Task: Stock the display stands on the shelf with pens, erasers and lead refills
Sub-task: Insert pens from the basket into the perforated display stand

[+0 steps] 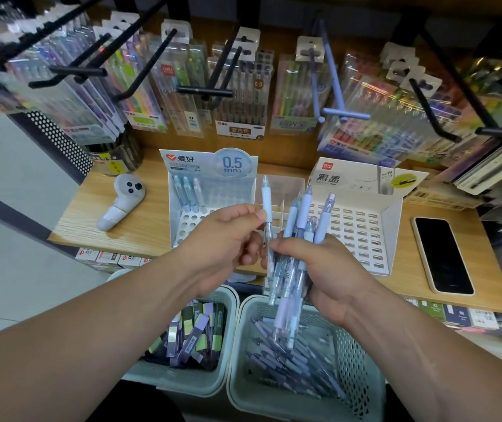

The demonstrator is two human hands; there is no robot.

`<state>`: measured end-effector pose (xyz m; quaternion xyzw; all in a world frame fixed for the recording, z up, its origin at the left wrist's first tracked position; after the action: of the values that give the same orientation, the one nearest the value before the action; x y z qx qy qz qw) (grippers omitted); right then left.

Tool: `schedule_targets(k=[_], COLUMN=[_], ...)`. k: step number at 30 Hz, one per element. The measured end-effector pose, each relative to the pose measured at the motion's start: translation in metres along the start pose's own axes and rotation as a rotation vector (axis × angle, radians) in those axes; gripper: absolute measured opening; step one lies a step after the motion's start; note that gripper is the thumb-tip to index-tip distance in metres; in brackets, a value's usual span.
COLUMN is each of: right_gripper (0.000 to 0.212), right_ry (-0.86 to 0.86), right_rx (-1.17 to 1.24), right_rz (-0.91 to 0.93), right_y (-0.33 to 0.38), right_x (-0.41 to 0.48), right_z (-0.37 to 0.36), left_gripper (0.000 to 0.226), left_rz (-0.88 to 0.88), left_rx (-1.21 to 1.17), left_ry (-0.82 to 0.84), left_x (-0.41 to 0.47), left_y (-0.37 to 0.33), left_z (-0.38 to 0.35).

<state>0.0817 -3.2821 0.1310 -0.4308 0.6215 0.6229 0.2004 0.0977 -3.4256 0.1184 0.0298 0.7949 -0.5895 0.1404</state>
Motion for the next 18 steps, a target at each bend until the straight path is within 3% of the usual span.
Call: schedule_targets(k=[9,18], right_gripper=[0.012,0.003], right_ry=[-0.026,-0.061], right_rx=[-0.005,0.021], right_rz=[0.068,-0.01], right_y=[0.0,-0.003], right_x=[0.002,0.008], right_z=[0.0,0.003], left_gripper=[0.014,0.012], left_rz=[-0.099,0.008], left_rx=[0.285,0.087], left_ry=[0.106,-0.039], left_x=[-0.005,0.0], left_y=[0.001,-0.002], left_z=[-0.003,0.019])
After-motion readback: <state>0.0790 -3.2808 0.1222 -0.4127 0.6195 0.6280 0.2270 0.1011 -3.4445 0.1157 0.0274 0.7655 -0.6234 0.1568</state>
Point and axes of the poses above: each hand's wrist, its own x-axis towards the middle knuckle, its own z-axis out of the back of the hand, y = z × x, the point moved 5 cm from there along x, towards the middle knuckle, and after that the axes turned 14 degrees about -z, right-handed, at the moved point
